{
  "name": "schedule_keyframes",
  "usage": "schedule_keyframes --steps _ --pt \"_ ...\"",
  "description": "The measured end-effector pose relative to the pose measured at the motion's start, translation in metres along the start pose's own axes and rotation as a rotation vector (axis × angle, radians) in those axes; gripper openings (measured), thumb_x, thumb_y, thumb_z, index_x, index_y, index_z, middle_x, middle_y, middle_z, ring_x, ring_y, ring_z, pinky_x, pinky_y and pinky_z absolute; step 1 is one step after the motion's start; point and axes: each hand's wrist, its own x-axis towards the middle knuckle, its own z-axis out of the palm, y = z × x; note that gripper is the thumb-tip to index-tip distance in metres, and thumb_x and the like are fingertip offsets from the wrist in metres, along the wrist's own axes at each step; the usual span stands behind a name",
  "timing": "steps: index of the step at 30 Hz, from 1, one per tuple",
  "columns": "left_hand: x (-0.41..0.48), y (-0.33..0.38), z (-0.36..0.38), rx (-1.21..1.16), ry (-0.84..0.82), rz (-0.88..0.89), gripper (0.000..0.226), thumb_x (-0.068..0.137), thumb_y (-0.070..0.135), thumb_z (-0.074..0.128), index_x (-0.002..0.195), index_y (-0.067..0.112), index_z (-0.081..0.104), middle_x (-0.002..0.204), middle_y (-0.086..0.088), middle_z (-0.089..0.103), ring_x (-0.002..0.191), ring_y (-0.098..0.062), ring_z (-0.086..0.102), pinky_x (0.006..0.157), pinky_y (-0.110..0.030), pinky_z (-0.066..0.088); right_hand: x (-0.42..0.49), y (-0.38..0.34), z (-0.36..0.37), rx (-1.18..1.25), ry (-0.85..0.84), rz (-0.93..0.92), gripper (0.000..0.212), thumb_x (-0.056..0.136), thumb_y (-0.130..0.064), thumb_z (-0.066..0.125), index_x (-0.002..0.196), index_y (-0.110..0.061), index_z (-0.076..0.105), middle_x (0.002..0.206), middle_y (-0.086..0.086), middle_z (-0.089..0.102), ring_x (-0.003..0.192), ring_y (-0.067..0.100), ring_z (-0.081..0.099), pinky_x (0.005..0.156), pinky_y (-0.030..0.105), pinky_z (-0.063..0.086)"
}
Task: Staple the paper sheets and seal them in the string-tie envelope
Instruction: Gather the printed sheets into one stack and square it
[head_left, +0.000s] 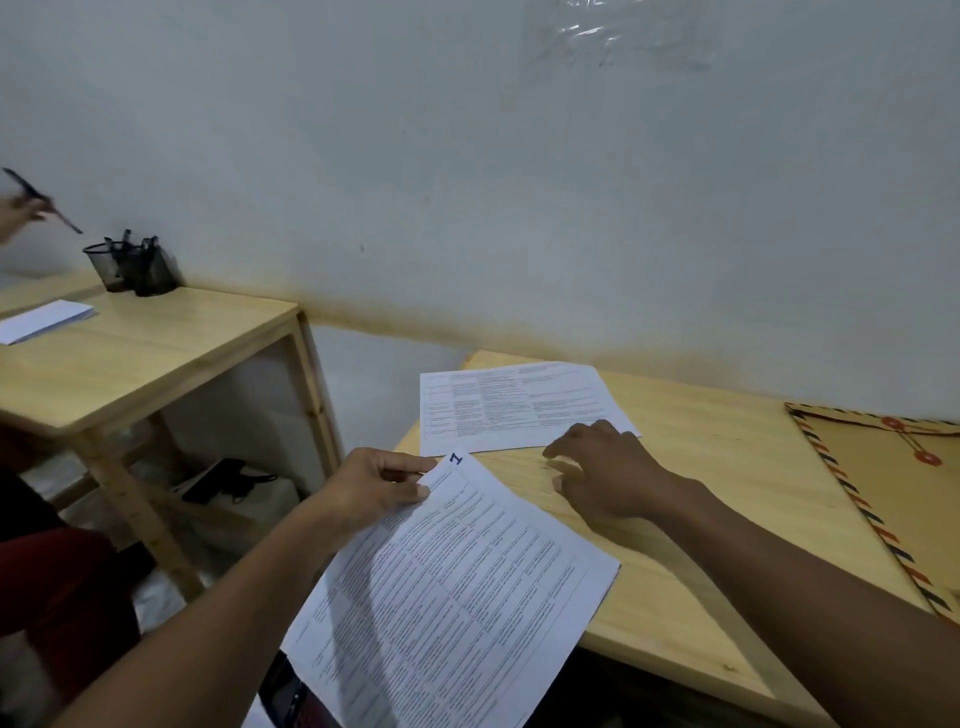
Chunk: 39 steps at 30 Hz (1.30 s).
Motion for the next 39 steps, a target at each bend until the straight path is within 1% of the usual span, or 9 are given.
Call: schedule_keyframes --steps 3,7,11,16,19,22,26,35,39 --pt "0.0 0.0 -0.002 0.015 -0.004 0.003 0.034 0.085 -0.004 0.076 0.113 0.014 0.079 0.108 -0.014 0.078 0.106 -0.032 0.073 0.098 -0.035 0.057 0.006 0.001 0.001 0.0 -0.04 -0.006 0.046 0.098 -0.039 0.051 0.143 -0.03 0.049 0.153 -0.007 0.042 0.145 0.022 0.032 0.112 0.043 0.032" --pt "0.004 0.0 -0.004 -0.022 0.018 0.005 0.033 0.081 -0.002 0.08 0.11 0.013 0.08 0.115 -0.027 0.072 0.109 -0.036 0.071 0.103 -0.04 0.054 0.007 0.002 0.009 0.047 -0.07 0.037 0.038 0.098 -0.039 0.049 0.133 -0.028 0.052 0.127 -0.005 0.053 0.124 0.026 0.049 0.093 0.039 0.044" --pt "0.006 0.012 -0.008 -0.053 0.029 -0.012 0.033 0.079 -0.004 0.08 0.107 0.013 0.081 0.111 -0.02 0.076 0.104 -0.03 0.073 0.102 -0.039 0.055 -0.003 0.007 0.007 0.094 -0.051 0.057 0.035 0.098 -0.037 0.049 0.131 -0.029 0.057 0.122 -0.001 0.054 0.119 0.026 0.044 0.097 0.042 0.044" --pt "0.008 0.045 -0.006 -0.019 -0.044 0.011 0.034 0.083 -0.007 0.075 0.111 0.011 0.078 0.103 -0.012 0.08 0.096 -0.029 0.075 0.095 -0.039 0.058 -0.018 0.023 0.003 0.131 -0.01 0.054 0.014 0.093 -0.027 0.05 0.092 -0.026 0.065 0.097 -0.005 0.054 0.096 0.022 0.054 0.083 0.038 0.05" --pt "0.015 0.054 -0.001 0.012 -0.061 0.049 0.033 0.082 -0.005 0.077 0.108 0.016 0.08 0.103 -0.012 0.08 0.098 -0.028 0.075 0.1 -0.039 0.055 -0.021 0.026 0.001 0.112 0.021 0.106 0.029 0.093 -0.041 0.056 0.068 -0.027 0.053 0.08 -0.01 0.054 0.079 0.013 0.052 0.066 0.027 0.038" --pt "0.021 0.058 0.008 0.051 -0.079 0.069 0.035 0.082 -0.002 0.079 0.112 0.016 0.079 0.109 -0.015 0.078 0.102 -0.026 0.074 0.1 -0.034 0.054 -0.015 0.028 -0.002 0.149 0.113 0.173 0.025 0.09 -0.054 0.061 0.087 -0.029 0.061 0.101 -0.007 0.06 0.1 0.018 0.055 0.081 0.035 0.041" --pt "0.027 0.062 0.022 0.092 -0.109 0.097 0.035 0.083 -0.001 0.078 0.115 0.015 0.078 0.112 -0.02 0.075 0.097 -0.023 0.072 0.097 -0.031 0.054 -0.008 0.035 0.002 0.187 0.13 0.316 0.059 0.087 -0.057 0.063 0.136 -0.027 0.049 0.136 -0.003 0.054 0.13 0.023 0.046 0.099 0.044 0.034" --pt "0.041 0.072 0.033 0.15 -0.107 0.171 0.034 0.085 -0.002 0.076 0.116 0.014 0.077 0.091 -0.005 0.07 0.083 -0.016 0.069 0.076 -0.02 0.056 -0.008 0.038 -0.004 0.276 -0.047 0.3 0.078 0.081 -0.04 0.073 0.148 -0.022 0.039 0.132 -0.003 0.059 0.123 0.022 0.054 0.106 0.043 0.034" --pt "0.046 0.066 0.044 0.209 -0.122 0.174 0.033 0.086 -0.001 0.076 0.113 0.018 0.078 0.09 0.0 0.07 0.085 -0.015 0.068 0.082 -0.023 0.056 -0.015 0.049 -0.007 0.32 -0.106 0.263 0.05 0.075 -0.036 0.078 0.12 -0.017 0.064 0.109 -0.006 0.062 0.099 0.018 0.058 0.084 0.031 0.048"
